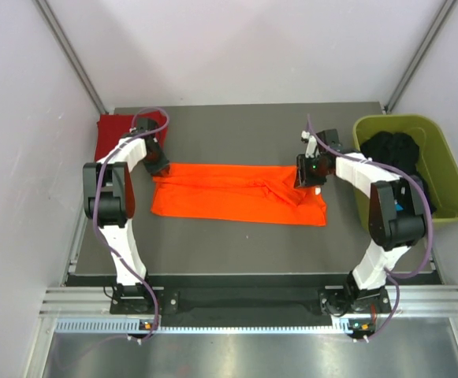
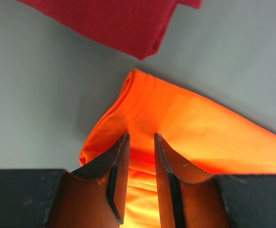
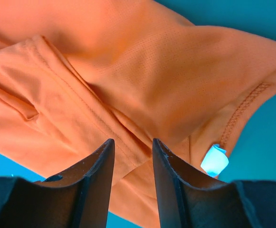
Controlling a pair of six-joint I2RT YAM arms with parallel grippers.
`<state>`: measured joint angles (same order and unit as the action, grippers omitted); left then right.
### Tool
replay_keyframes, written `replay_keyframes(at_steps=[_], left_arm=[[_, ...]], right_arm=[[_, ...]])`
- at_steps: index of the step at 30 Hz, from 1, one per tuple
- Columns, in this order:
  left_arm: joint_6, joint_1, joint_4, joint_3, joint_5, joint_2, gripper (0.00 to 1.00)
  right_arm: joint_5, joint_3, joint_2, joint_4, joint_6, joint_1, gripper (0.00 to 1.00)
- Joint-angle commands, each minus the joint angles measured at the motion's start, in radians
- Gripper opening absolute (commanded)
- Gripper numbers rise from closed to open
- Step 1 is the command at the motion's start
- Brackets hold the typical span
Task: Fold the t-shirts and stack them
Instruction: Fold the tshirt
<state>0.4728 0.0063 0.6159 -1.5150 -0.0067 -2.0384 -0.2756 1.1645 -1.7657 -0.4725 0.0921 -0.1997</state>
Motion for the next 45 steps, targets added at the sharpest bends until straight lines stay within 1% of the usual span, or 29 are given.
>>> replay_keyframes(at_steps=[1, 10, 14, 18, 28, 30, 33, 34, 35, 41, 45], left_arm=[[0.013, 0.008, 0.025, -0.021, -0.032, -0.011, 0.32], [0.035, 0.008, 0.033, 0.018, -0.082, -0.002, 0.31], [0.047, 0.007, 0.016, 0.044, -0.079, 0.009, 0.31], [0.056, 0.007, 0.008, 0.064, -0.069, 0.014, 0.31], [0.059, 0.008, 0.002, 0.081, -0.079, 0.027, 0.31], [0.061, 0.008, 0.001, 0.085, -0.081, 0.026, 0.31], [0.063, 0.008, 0.001, 0.095, -0.081, 0.027, 0.31], [0.061, 0.008, -0.001, 0.096, -0.084, 0.029, 0.31], [0.063, 0.008, -0.002, 0.099, -0.088, 0.03, 0.31], [0.07, 0.008, -0.002, 0.104, -0.107, 0.041, 0.31], [0.079, 0.008, -0.001, 0.11, -0.108, 0.043, 0.31]], right_arm=[[0.016, -0.008, 0.058, 0.009, 0.029, -0.003, 0.38], [0.012, -0.066, 0.069, 0.0, 0.009, -0.004, 0.38], [0.016, -0.1, 0.091, 0.023, 0.023, -0.004, 0.39], [0.015, -0.117, 0.072, 0.047, 0.021, -0.009, 0.39], [0.009, -0.15, 0.08, 0.127, 0.023, -0.02, 0.33], [0.01, -0.155, 0.086, 0.138, 0.02, -0.018, 0.29], [0.012, -0.163, 0.11, 0.15, 0.0, -0.02, 0.14], [0.018, -0.164, 0.12, 0.149, -0.005, -0.018, 0.04], [0.027, -0.164, 0.132, 0.135, -0.009, -0.02, 0.0], [0.122, -0.167, 0.261, 0.081, -0.045, -0.027, 0.0], [0.151, -0.187, 0.336, 0.106, -0.084, -0.043, 0.0]])
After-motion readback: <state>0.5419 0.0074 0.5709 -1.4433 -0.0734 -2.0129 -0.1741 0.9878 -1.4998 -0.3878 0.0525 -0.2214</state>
